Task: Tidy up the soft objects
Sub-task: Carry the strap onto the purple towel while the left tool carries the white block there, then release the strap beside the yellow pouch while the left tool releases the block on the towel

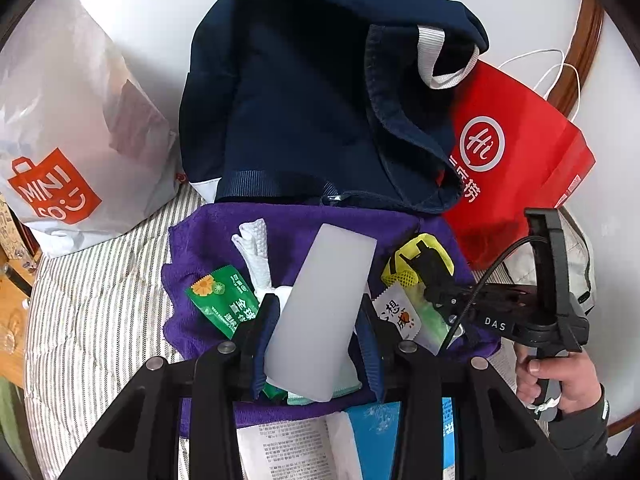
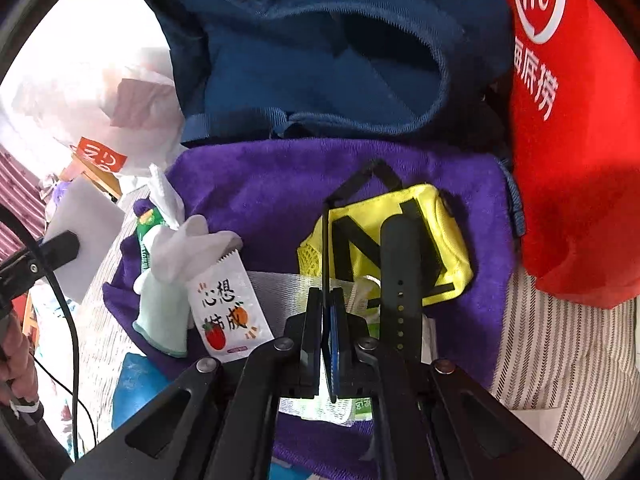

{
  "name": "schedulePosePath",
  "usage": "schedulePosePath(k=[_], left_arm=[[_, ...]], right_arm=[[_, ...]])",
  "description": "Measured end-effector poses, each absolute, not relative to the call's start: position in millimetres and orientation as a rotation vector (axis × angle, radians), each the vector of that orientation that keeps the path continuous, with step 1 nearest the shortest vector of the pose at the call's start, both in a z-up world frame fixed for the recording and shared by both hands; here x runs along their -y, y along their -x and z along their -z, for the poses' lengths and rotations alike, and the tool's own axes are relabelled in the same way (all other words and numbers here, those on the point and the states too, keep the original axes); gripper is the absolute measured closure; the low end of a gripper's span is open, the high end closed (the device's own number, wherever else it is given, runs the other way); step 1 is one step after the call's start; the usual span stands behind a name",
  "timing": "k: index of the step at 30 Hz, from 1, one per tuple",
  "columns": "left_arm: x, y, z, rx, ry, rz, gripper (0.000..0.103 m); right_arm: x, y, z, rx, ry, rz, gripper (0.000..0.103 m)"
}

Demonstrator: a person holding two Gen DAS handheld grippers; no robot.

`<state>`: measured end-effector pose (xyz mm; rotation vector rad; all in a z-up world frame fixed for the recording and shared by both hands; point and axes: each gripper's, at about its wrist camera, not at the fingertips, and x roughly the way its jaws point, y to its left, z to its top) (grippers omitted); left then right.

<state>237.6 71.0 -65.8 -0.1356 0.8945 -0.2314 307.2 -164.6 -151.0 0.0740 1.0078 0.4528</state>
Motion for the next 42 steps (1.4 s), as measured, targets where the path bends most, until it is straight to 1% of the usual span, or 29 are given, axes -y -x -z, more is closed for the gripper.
schedulePosePath(k=[3,4,6,8,10,25,35,42], left_arm=[[-70,-239,67,-0.897,0.138,0.232,0.066],[-70,-240,68,-0.899,0.139,0.233,0.066],[-69,-242,69,-0.900,0.144,0.237,0.066],[-68,-244,70,-0.904,0.144,0.237,0.066],[-66,-247,72,-0.909,0.149,0.246,0.066],[-22,-264,88,-0.959,0.132,0.336,0.066],[-1,-274,110,-1.006,0.091,0.330,0.066],[4,-280,117,-1.019,0.083,0.320,0.063]], right_arm=[[166,-309,152,-1.015,-0.101,-0.467,0.097],[168,-309,152,-1.019,-0.112,-0.468,0.095],[172,-308,150,-1.022,-0.120,-0.471,0.086],[173,-305,145,-1.011,-0.104,-0.469,0.062],[173,-301,141,-0.996,-0.081,-0.469,0.054],[207,-268,116,-0.948,-0.111,-0.420,0.053],[214,-255,121,-0.962,-0.114,-0.406,0.053],[212,-252,123,-0.965,-0.093,-0.406,0.053]])
